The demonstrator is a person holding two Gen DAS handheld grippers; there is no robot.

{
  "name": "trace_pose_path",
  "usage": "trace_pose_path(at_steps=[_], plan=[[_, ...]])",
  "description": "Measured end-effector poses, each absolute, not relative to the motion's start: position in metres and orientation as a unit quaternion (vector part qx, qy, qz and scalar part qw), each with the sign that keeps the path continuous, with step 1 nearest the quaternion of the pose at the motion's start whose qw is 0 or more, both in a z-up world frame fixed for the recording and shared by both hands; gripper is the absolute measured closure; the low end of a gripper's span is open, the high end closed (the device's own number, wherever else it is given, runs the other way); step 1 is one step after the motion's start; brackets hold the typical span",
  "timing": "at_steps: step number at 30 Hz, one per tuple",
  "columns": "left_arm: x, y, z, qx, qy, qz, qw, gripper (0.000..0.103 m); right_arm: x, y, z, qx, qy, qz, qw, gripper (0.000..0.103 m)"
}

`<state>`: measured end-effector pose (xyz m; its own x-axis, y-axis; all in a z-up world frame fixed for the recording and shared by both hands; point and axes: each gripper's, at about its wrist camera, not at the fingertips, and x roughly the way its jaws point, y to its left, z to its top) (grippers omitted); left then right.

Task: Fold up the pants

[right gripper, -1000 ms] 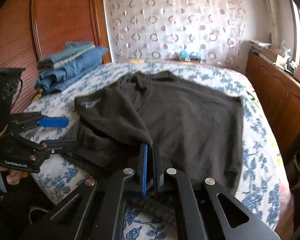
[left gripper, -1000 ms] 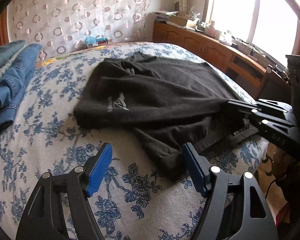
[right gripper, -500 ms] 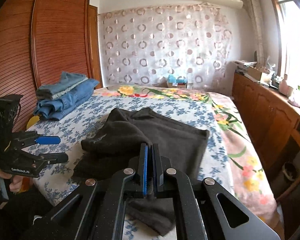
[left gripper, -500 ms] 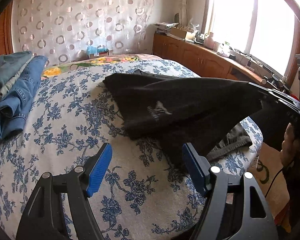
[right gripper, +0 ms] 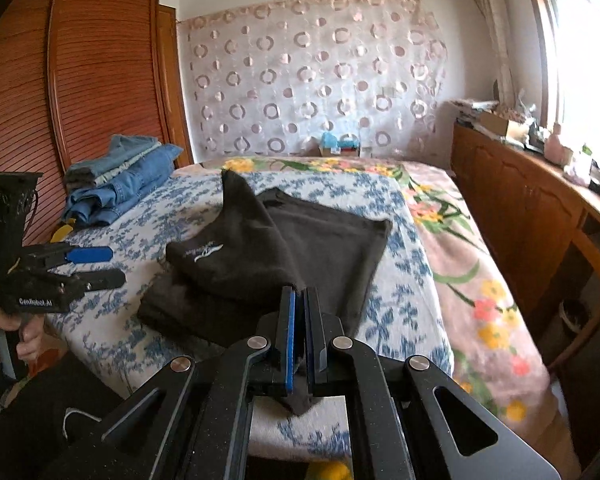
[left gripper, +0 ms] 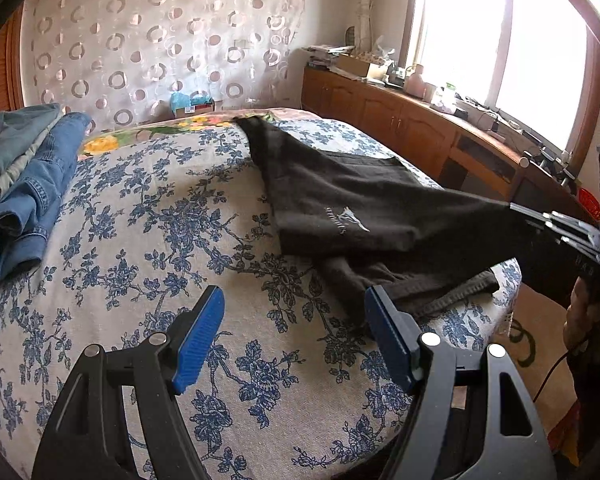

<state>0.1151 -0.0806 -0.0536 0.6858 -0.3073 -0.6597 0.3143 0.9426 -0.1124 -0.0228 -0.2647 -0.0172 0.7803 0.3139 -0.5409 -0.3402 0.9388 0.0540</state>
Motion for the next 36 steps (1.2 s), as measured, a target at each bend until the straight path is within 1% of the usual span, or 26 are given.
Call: trace_pose_path(at_steps=[11,19,22,24,26,36], plan=[[0.114,-0.082,-0.057,0.007,0.361,-0.17,0.917,0.029,-0.021,-0.272,-0.027,-0.01,0.319,0.163,0.934,0.099],[0.113,-0.082,-0.055,0.006,0.358,-0.172,0.918,0.029,-0.027,-0.271,-0.023,-0.006,0.323,0.16,0.933,0.099],[0.113,-0.082,-0.054,0.007,0.355,-0.17,0.919,0.029,-0.03,-0.273,-0.019,-0.007,0.322,0.149,0.935,0.089],[0.111,-0.08,-0.054,0.006,0.354,-0.169,0.92,0.029,-0.031,-0.274,-0.016,-0.003,0.315,0.152,0.937,0.076],[0.112,-0.078,-0.053,0.005,0.353,-0.167,0.921,0.029,-0.033,-0.273,-0.013,-0.004,0.31,0.151,0.939,0.07],[0.116,-0.072,-0.039,0.014,0.34,-0.164,0.926,0.029,-0.024,-0.249,-0.004,-0.015,0.296,0.183,0.937,0.069]])
